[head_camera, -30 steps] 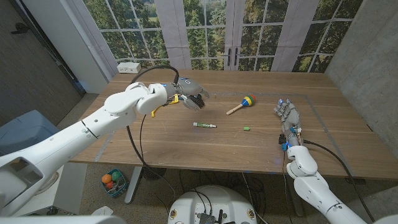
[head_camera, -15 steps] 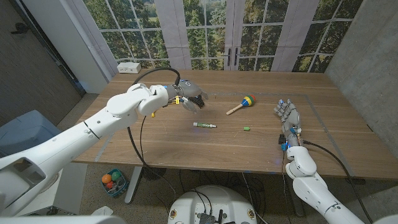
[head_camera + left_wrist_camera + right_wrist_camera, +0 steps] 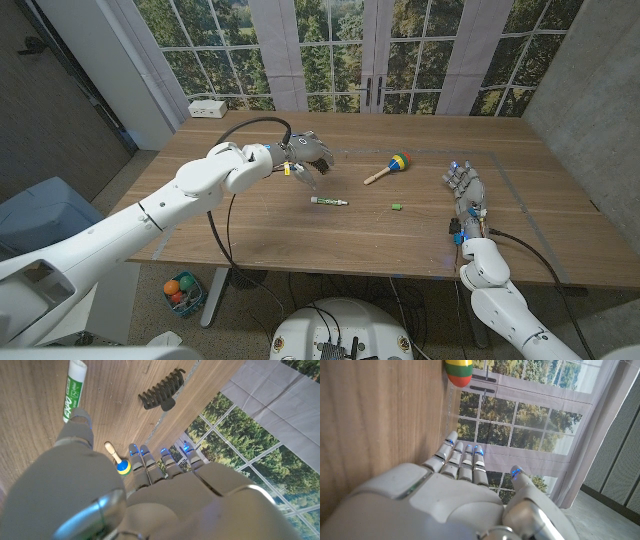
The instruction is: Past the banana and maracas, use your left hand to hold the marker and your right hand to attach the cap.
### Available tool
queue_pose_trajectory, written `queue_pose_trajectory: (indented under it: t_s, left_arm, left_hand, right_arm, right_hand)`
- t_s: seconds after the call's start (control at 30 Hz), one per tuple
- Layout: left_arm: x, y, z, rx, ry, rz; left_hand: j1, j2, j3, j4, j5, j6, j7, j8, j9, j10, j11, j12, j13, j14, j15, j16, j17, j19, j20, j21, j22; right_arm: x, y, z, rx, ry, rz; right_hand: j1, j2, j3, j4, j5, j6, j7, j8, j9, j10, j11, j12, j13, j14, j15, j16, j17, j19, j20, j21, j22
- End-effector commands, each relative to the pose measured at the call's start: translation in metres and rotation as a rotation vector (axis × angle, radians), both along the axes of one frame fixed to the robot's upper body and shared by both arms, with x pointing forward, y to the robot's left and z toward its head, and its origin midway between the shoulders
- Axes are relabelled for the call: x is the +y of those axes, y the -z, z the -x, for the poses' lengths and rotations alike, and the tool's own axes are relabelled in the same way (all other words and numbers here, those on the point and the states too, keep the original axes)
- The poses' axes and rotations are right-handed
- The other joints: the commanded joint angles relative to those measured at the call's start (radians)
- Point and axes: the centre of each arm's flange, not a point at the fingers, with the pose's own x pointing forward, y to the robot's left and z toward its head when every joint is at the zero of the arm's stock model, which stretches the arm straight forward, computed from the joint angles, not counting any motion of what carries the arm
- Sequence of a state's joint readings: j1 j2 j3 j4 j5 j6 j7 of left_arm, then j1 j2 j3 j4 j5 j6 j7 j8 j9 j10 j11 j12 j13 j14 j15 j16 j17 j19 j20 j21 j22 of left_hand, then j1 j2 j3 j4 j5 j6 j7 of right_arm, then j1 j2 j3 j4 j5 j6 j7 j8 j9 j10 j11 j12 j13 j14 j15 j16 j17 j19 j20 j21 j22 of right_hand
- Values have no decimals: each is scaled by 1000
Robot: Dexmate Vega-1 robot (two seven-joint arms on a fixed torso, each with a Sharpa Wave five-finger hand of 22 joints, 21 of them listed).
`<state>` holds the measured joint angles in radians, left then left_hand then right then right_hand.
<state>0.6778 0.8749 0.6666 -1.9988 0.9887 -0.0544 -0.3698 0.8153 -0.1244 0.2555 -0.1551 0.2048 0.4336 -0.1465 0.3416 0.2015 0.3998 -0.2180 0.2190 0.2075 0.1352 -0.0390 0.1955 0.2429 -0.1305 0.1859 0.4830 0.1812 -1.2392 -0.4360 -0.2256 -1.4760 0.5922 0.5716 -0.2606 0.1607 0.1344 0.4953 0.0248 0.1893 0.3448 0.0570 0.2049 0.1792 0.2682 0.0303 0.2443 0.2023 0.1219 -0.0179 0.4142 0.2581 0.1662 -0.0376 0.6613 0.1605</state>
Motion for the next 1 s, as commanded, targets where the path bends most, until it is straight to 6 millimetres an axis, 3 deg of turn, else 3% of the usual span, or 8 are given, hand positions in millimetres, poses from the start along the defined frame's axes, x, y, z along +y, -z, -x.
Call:
queue_pose_trajectory:
  t_s: [0.03, 0.2, 0.23, 0.3, 0.37, 0.6, 0.8, 1.0]
  left_arm:
    - [-2, 9, 0, 1, 30, 36]
    - [-3, 13, -3, 35, 25, 48]
    - [-3, 14, -4, 44, 21, 51]
    - [-4, 15, -5, 62, 20, 50]
    - [-4, 16, -6, 61, 24, 52]
    - [-5, 23, -12, 90, 35, 82]
    - [-5, 26, -16, 116, 47, 116]
    - [-6, 32, -22, 125, 46, 126]
  left_hand:
    - [24, 4, -6, -1, 9, 55, 27, 34, 3, 86, 2, 21, 2, 9, 4, 5, -32, 1, 8, -20, -2]
    - [19, 10, -11, 6, 10, 78, 63, 35, -4, 148, -1, 18, -7, 73, -17, 20, -60, 58, -7, -26, -4]
    - [12, 10, -14, 9, 9, 66, 86, 23, -7, 152, 4, 11, -11, 95, -19, 22, -65, 80, -16, -26, -4]
    - [8, 14, -17, 8, 6, 56, 97, -3, -12, 109, 30, -16, -17, 170, -50, 24, -70, 163, -50, -19, -4]
    - [9, 16, -18, 8, 4, 35, 98, -19, -13, 67, 37, -30, -17, 190, -58, 21, -71, 199, -63, -14, -3]
    - [6, 27, -17, 10, -3, 99, 106, -10, -14, 122, 22, -9, -18, 171, -69, 0, -70, 206, -71, -29, -3]
    - [6, 41, -15, 10, -9, 155, 125, -10, -19, 186, 43, 4, -19, 208, -93, 7, -70, 226, -84, -40, -2]
    - [19, 50, -8, 3, -12, 186, 111, -12, -21, 219, 26, 8, -20, 233, -109, 8, -71, 248, -93, -42, -2]
  right_arm:
    - [-4, 7, 7, 1, 8, -5]
    - [-5, 9, 7, 4, 7, -5]
    - [-6, 9, 7, 5, 7, 1]
    - [-6, 10, 7, 8, 7, -5]
    - [-6, 11, 7, 9, 7, -7]
    - [-7, 10, 6, 11, 9, -3]
    - [-8, 10, 5, 12, 10, -5]
    - [-7, 10, 2, 15, 9, -6]
  right_hand:
    - [-1, 16, -1, -5, -4, 9, 3, 1, 3, 7, 3, 2, 6, 12, 1, 6, 2, 8, -8, -5, 6]
    - [-1, 15, -2, -6, -4, 10, 2, 0, 3, 9, 4, 2, 6, 14, 2, 7, 2, 9, -7, -8, 6]
    - [-1, 15, -2, -7, -4, 11, 2, 0, 3, 9, 4, 2, 6, 14, 2, 7, 2, 10, -7, -8, 6]
    - [-1, 15, -3, -7, -4, 11, 2, 0, 3, 9, 4, 2, 6, 15, 2, 7, 2, 10, -7, -9, 6]
    - [-1, 15, -3, -8, -4, 11, 1, 0, 3, 10, 3, 2, 6, 14, 2, 7, 2, 11, -6, -10, 6]
    - [-2, 13, -5, -9, -4, 12, 1, -1, 3, 12, 4, 1, 6, 15, 2, 7, 3, 13, -5, -12, 6]
    - [-2, 13, -6, -10, -5, 13, 1, -2, 3, 11, 5, 0, 6, 16, 3, 7, 3, 14, -4, -15, 6]
    - [-3, 13, -8, -11, -5, 14, 2, -2, 3, 13, 4, 0, 7, 16, 4, 6, 4, 17, -3, -18, 6]
